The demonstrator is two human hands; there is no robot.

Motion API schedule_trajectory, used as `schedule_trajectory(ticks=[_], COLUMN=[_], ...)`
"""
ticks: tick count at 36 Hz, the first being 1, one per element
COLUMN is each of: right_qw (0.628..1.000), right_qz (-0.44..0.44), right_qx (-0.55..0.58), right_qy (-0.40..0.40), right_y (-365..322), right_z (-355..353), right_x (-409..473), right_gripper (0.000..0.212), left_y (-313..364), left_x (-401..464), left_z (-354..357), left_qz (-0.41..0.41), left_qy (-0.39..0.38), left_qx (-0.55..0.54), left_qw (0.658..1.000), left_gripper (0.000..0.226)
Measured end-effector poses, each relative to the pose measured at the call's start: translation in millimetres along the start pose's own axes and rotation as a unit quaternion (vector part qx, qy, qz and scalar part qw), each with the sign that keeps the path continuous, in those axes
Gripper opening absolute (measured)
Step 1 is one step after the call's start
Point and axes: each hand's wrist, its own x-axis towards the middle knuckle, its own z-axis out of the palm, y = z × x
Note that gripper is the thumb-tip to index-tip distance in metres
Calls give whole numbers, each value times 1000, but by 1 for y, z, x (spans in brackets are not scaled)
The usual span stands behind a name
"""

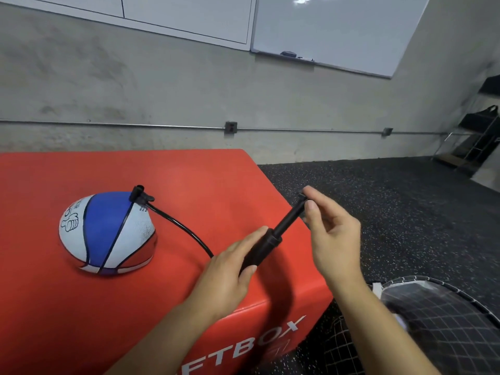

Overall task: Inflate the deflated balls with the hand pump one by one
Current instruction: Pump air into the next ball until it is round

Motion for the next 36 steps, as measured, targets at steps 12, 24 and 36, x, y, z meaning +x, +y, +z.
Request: schedule_trajectory(ticks=[12,24,36], right_qw=[994,999,997], right_qz=[6,-1,0], right_qx=[-45,-17,-4], right_qy=[-96,-51,72], right_y=[11,4,-17], right_z=[20,-1,-27], right_x=[-31,-14,2], right_gripper=[32,30,25], left_y=[-3,0,6], left_x=[1,6,3], left_z=[-1,9,11], left_qz=[-10,10,17], left_qy=[19,17,-8], left_qx=[-7,-23,18], left_qw=[1000,1000,1000], left_gripper=[79,76,75])
